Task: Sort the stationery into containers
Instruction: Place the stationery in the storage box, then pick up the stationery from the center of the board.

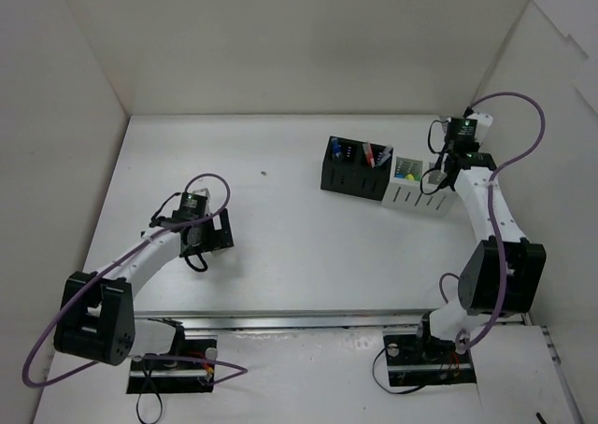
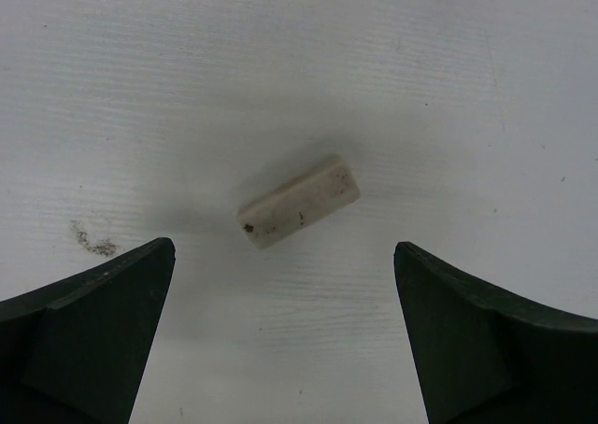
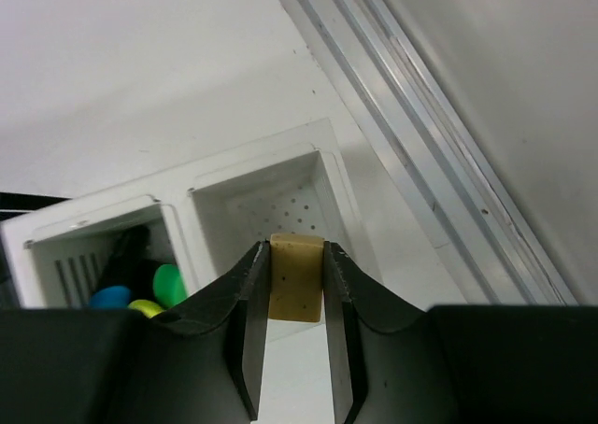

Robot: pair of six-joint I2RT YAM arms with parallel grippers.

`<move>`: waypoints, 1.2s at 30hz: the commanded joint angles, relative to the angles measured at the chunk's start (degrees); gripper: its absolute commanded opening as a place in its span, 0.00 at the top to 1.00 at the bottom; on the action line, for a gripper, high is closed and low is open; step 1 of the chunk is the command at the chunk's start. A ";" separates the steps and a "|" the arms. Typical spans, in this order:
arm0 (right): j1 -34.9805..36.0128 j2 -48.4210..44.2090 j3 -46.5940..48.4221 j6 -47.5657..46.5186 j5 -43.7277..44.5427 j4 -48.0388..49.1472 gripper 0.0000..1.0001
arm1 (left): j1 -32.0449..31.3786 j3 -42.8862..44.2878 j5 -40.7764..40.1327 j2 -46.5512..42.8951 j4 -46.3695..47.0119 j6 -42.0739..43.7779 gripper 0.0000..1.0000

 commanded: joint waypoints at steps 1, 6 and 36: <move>-1.59 3.16 3.34 -1.67 -3.42 -0.78 0.77 | -0.32 3.37 0.87 1.50 2.07 1.88 0.01; -2.03 2.92 3.26 -0.88 -2.98 -1.39 0.22 | -0.94 4.60 1.31 4.84 1.89 2.23 0.01; 2.00 -27.58 -14.58 0.09 -19.14 -1.39 0.02 | -10.08 10.14 -3.88 9.59 1.36 4.25 1.00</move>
